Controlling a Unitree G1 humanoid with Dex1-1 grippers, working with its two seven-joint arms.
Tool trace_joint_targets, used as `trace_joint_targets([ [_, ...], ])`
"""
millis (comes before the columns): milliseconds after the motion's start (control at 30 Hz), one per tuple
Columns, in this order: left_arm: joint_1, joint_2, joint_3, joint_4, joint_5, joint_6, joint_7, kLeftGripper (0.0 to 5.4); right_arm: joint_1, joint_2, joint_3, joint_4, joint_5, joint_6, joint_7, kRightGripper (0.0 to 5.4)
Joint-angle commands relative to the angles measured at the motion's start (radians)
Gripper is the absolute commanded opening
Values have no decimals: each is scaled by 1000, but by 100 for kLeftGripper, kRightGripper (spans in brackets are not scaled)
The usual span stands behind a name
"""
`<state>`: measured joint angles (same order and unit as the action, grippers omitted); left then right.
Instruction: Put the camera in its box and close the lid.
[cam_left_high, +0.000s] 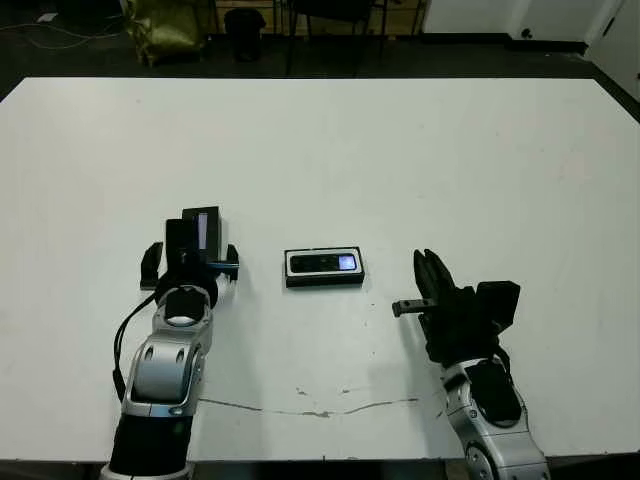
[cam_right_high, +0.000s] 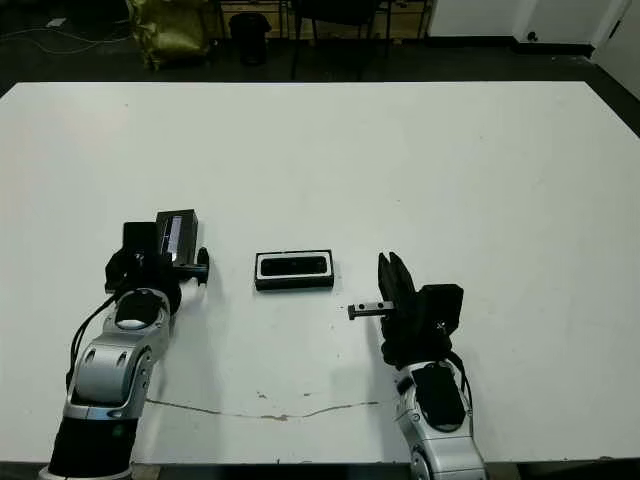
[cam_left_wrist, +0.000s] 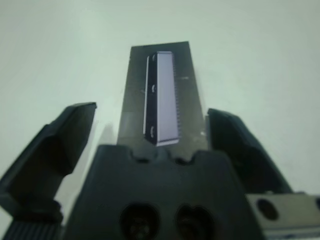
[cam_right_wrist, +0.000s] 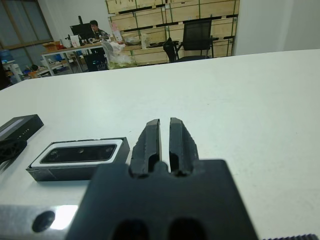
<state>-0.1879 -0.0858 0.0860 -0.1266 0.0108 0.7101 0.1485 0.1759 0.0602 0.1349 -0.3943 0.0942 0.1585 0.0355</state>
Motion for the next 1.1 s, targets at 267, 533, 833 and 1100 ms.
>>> trace_joint_targets([
  [267,-10,-80,122,37,-114,38,47,281,13,-5,-7,15,-1,-7,-4,0],
  [533,0,-25,69,43,-81,29,27,268,14,-4,-6,7,-4,3,-11,0],
  [833,30,213,-80,22,25,-98,-154,267,19,3,-5,19,2,-14,-10,0],
  [1100,-76,444,-52,-45,-26,-212,-425,267,5,1,-16,51,-5,-46,-12,0],
])
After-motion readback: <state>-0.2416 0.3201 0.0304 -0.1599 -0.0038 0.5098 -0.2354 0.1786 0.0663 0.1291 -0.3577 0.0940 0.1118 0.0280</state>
